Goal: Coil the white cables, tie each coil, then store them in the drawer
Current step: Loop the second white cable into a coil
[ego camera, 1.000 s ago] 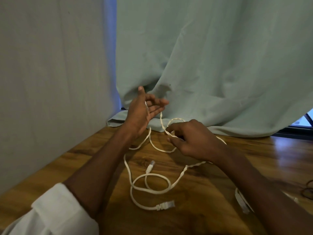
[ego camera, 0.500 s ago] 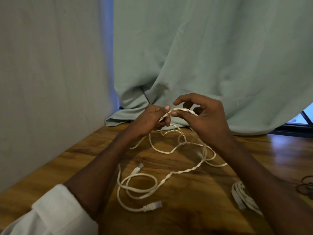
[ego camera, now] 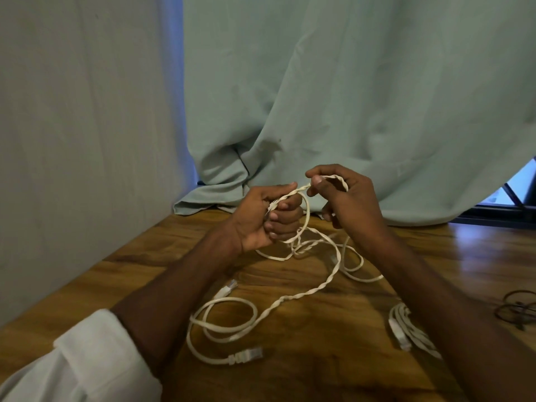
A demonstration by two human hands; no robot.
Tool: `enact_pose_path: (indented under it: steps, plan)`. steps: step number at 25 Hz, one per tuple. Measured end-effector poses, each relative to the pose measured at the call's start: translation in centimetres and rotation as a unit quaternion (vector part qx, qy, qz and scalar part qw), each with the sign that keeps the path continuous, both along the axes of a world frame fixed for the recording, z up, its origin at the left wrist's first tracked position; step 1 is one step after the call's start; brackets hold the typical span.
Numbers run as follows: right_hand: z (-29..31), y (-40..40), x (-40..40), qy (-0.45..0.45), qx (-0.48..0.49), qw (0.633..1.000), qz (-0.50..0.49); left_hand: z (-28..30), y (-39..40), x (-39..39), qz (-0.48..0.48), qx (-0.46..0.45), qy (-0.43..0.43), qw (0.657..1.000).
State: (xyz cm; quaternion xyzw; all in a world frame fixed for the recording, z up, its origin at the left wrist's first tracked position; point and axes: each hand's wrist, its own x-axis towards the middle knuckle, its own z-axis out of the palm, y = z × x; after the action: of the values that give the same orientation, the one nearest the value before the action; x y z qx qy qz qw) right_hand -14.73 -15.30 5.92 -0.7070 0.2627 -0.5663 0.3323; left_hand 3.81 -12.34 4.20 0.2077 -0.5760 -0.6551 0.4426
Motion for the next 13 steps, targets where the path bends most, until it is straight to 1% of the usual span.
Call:
enact_pose_path:
  steps: [2,4,6,9,10,11,13]
  plan:
    - [0.4,0.6,0.0,0.015,0.087,0.995,0.046,-0.5,-0.1,-0.2,-0.015,0.013,0.037,0.999]
    - [0.6,0.8,0.1,0.032,0.107,0.992,0.067,-0.5,-0.1,-0.1,-0.013,0.014,0.05,0.999]
    - [0.7,0.6,0.0,0.009,0.081,0.995,0.06,-0.4,-0.1,0.1,0.01,0.01,0.03,0.999]
    - [0.9,0.0,-0.4,0.008,-0.008,1.0,-0.028,-0.4,-0.4,0.6,0.085,0.004,-0.019,0.996]
    - [1.0,0.1,-0.5,0.011,-0.031,0.999,-0.038,-0.5,-0.4,0.8,0.11,0.0,-0.046,0.993]
    - [1.1,0.2,-0.5,0.004,-0.038,0.999,-0.027,-0.6,-0.3,0.9,0.126,-0.004,-0.074,0.989]
    - [1.1,0.8,-0.5,-0.041,-0.004,0.999,0.029,-0.8,-0.2,0.8,0.131,-0.013,-0.116,0.985]
